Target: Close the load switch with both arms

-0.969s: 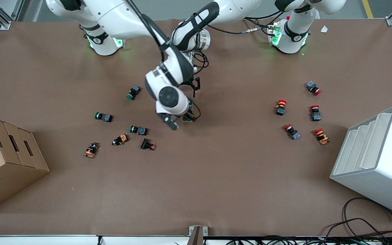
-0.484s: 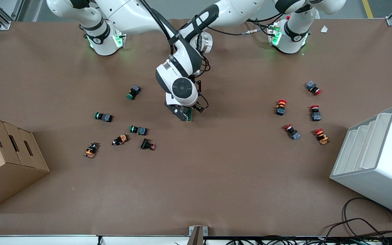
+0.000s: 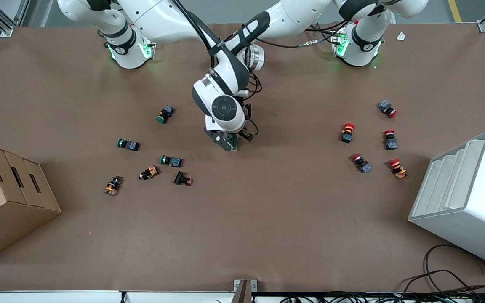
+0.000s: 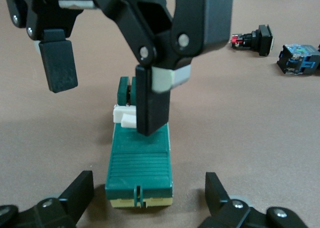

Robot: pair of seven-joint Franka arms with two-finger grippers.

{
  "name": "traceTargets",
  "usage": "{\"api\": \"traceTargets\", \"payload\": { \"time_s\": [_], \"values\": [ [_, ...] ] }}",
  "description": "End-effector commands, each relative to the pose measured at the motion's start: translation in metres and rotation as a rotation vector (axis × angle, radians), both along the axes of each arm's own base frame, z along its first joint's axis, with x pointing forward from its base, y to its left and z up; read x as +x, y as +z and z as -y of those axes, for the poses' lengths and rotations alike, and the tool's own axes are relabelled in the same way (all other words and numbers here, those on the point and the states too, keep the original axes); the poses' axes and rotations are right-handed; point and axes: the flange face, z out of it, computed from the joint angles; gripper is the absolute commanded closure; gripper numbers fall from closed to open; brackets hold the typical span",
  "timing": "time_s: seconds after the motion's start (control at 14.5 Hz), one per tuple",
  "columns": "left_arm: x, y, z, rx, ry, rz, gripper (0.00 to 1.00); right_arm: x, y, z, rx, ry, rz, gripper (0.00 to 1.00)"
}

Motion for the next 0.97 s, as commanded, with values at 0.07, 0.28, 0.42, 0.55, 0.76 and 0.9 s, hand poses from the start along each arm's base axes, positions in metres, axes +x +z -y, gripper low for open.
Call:
{"api": "traceTargets", "payload": {
  "time_s": [0.07, 0.28, 0.42, 0.55, 0.76, 0.9],
  "values": [
    [0.002, -0.009, -0.001, 0.018, 0.009, 0.039, 0.00, -0.004, -0.004, 0.000, 0.001, -0.021, 0.008, 0.00],
    [-0.001, -0.014, -0.002, 0.028, 0.021, 0.055, 0.00, -0.009, -0.010, -0.006, 0.003, -0.012, 0.016, 0.00],
    [-0.001, -0.014, -0.001, 0.030, 0.023, 0.062, 0.00, -0.008, -0.015, -0.006, 0.005, -0.015, 0.022, 0.00],
    [-0.003, -0.017, -0.002, 0.035, 0.022, 0.060, 0.00, -0.006, -0.020, -0.006, 0.013, -0.021, 0.037, 0.00],
    [-0.002, -0.018, -0.003, 0.037, 0.029, 0.067, 0.00, 0.002, -0.016, -0.003, 0.021, -0.025, 0.044, 0.00],
    [0.000, -0.016, -0.001, 0.031, 0.032, 0.070, 0.00, 0.006, -0.012, -0.003, 0.030, -0.021, 0.051, 0.00]
  ]
}}
